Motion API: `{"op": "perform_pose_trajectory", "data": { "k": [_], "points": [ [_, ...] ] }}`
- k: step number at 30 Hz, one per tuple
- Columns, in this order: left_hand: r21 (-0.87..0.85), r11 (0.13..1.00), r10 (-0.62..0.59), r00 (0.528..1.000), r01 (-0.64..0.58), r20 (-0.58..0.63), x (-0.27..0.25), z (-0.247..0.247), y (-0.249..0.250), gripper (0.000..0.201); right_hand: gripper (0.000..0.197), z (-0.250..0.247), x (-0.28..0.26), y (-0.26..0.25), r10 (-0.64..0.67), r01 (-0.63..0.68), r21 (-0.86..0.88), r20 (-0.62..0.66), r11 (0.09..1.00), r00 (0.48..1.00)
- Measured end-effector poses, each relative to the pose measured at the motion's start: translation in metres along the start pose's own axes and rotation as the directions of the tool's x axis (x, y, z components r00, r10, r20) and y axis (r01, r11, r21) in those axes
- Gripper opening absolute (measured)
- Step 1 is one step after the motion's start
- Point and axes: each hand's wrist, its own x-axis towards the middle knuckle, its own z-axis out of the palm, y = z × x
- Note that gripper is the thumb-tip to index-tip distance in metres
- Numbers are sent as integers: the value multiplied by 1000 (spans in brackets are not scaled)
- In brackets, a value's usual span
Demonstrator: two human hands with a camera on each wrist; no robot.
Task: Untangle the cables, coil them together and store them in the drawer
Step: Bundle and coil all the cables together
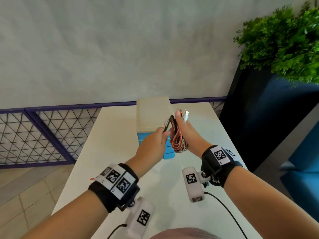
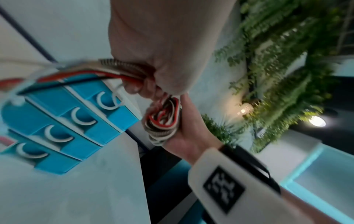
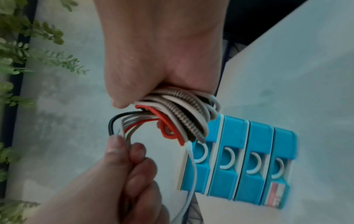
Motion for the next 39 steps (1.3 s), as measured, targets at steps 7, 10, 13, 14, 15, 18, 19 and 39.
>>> {"op": "perform_pose_trajectory", "data": {
  "k": [7,10,13,14,15,18,19,39],
  "points": [
    [456,880,164,986,-131,-32,5,14,9,13,62,7,-9,-6,182,-269,411,240,871,954],
    [443,884,165,986,-150,4,8,18,12,17,38,5,-11,-5,103,-139,294,134,946,986],
    [487,852,180,981,-192,72,10,18,15,23,14,5,-8,-4,77,-74,135,-22,988,997],
    [493,844,190,978,-210,91,11,18,15,24,9,4,-7,-3,66,-58,92,-78,994,995],
    [453,864,193,975,-220,107,12,17,14,24,7,1,-5,-4,50,-41,75,-134,996,990],
    [226,953,152,965,-200,215,11,11,15,34,9,-11,2,-8,61,-19,166,-254,986,965],
    [142,977,117,956,-159,268,9,9,14,38,8,-16,5,-9,75,-17,209,-274,978,959],
    [439,849,153,931,-295,332,19,-27,-51,26,10,-37,4,-19,24,-35,-236,-49,971,998]
  ]
}}
